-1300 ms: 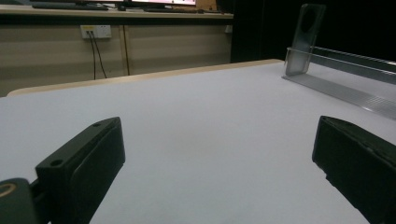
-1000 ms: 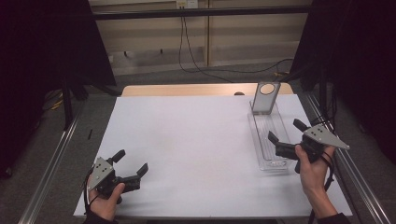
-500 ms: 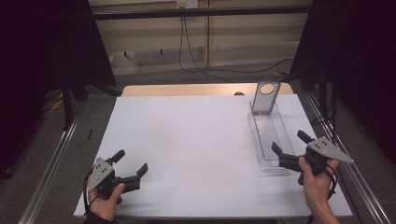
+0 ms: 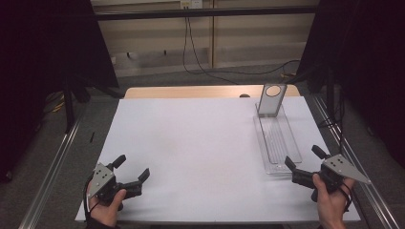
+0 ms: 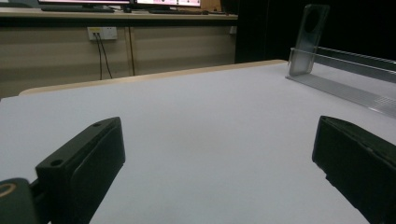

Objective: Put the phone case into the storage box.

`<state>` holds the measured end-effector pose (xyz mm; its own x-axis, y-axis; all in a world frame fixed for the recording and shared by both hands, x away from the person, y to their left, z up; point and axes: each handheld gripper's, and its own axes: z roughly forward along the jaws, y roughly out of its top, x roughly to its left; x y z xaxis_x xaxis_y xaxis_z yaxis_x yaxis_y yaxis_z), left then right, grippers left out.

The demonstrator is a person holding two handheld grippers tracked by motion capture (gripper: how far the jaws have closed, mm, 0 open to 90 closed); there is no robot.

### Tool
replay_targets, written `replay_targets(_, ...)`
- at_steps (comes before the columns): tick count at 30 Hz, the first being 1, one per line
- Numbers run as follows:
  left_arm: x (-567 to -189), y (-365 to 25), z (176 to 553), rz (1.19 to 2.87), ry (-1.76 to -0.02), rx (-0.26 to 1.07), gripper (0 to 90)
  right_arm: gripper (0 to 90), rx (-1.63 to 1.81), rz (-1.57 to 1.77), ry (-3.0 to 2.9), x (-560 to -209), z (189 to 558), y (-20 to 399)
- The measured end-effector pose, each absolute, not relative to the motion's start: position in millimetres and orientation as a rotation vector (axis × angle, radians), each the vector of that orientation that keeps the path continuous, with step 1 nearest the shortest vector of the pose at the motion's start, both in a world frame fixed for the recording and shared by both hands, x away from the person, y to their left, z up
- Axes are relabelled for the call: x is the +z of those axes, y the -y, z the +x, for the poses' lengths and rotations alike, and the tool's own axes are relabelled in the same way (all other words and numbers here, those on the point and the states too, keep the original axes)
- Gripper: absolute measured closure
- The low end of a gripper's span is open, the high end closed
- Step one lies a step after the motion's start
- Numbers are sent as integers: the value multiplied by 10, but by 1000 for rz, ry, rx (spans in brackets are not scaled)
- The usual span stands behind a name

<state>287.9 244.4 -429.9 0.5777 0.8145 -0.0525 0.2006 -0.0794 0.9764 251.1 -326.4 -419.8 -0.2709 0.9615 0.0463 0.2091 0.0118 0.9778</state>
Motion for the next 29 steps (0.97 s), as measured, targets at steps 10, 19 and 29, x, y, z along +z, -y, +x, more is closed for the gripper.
replay_targets(10, -4296, -2470, 2829, 1598, -886, 644, 24, 0, 1306, 1266, -1542, -4280, 2328, 3324)
replay_targets(19, -4295, -2505, 2797, 1595, -904, 652, 24, 0, 1308, 1312, -1540, -4356, 2213, 3341)
replay_targets(29, -4292, -2492, 2814, 1597, -898, 648, 24, 0, 1315, 1309, -1543, -4371, 2237, 3315)
